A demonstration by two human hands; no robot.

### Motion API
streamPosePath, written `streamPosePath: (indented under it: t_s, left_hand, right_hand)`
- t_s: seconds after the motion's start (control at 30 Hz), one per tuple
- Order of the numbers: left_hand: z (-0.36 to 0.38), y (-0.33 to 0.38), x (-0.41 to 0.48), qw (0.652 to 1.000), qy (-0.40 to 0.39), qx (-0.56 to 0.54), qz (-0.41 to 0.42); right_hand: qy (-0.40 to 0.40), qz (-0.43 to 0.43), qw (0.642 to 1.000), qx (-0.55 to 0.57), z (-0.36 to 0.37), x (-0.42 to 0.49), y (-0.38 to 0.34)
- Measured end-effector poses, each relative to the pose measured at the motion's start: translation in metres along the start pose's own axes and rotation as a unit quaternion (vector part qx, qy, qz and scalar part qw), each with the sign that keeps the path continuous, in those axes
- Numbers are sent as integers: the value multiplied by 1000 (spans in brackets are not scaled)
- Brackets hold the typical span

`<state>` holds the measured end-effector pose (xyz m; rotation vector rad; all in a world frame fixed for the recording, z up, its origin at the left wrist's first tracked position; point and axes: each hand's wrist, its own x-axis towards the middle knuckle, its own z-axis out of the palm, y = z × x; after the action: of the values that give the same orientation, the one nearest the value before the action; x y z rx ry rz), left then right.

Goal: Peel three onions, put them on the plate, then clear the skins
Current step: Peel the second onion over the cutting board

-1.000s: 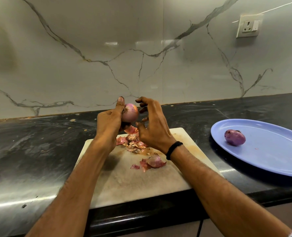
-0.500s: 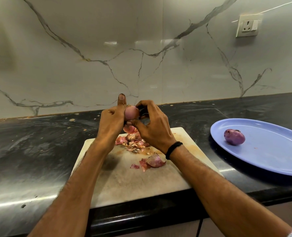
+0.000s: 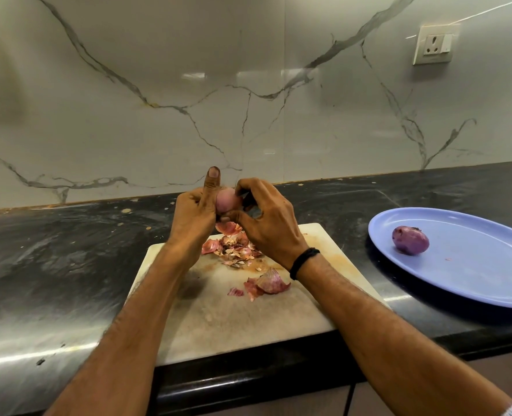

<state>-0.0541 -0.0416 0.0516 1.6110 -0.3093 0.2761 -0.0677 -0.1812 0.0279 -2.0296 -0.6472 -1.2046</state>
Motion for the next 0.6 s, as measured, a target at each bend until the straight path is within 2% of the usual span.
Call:
streamPosePath:
  t_s: [0.4,0.6]
  left_hand:
    - [3,-2,0,999,25,37,10]
    - [3,-3,2,999,39,11,-4]
  right_hand:
    - [-33,8,999,-20,2,0,3]
    - [-20,6,1000,-13,5,-1,4]
